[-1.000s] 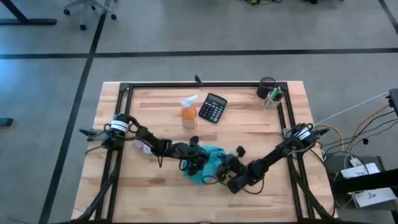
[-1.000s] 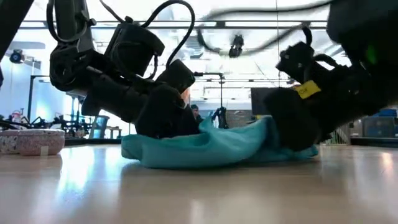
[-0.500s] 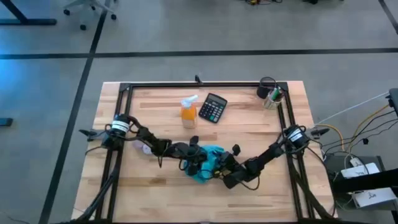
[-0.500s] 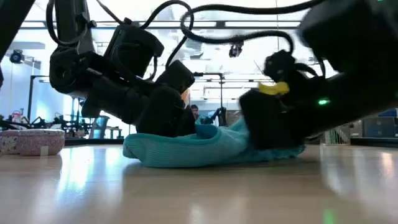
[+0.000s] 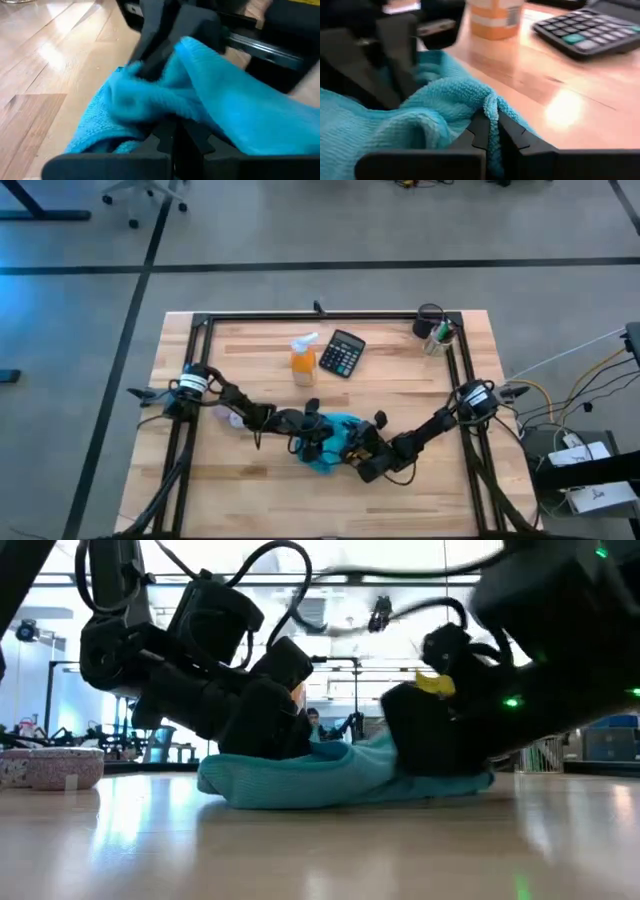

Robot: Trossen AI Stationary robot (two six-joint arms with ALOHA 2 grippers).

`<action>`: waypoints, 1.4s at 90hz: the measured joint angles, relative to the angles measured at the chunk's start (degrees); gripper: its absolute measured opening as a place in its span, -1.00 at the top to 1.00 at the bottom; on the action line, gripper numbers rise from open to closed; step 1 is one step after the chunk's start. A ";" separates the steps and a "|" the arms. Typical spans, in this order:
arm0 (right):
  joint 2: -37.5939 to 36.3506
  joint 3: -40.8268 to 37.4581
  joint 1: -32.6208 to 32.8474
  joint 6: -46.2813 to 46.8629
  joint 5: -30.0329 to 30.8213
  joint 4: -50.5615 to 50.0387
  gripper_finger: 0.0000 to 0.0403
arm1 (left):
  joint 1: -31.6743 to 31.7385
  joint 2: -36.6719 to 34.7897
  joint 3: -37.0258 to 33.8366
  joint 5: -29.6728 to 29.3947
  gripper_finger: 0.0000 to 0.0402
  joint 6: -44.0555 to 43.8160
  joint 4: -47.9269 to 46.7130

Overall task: Apply microfiber cloth
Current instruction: Wipe the front and back of the black cellphone with the blue microfiber cloth

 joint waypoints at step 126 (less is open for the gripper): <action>-3.96 0.11 8.18 -14.34 1.10 7.12 1.00 | 0.39 0.00 -0.22 -0.72 1.00 -1.55 -0.15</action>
